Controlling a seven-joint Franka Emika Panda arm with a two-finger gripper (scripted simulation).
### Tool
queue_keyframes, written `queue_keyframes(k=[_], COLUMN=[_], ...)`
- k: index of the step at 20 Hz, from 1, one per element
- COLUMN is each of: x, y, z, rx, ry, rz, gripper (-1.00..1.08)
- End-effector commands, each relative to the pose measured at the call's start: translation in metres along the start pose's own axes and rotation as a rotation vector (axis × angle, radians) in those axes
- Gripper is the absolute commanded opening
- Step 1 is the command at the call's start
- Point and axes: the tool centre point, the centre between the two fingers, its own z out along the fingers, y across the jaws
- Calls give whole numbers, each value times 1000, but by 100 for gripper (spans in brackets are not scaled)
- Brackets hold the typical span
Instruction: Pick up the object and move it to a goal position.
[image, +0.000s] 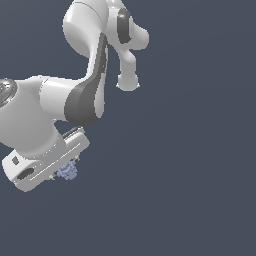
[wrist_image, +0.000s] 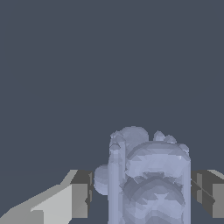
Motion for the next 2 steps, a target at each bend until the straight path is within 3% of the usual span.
queue_keyframes(k=[1, 2], x=[0, 0], y=[1, 1], z=[-1, -1], rx=[0, 0], ry=[0, 0], rz=[0, 0], gripper=[-100, -100])
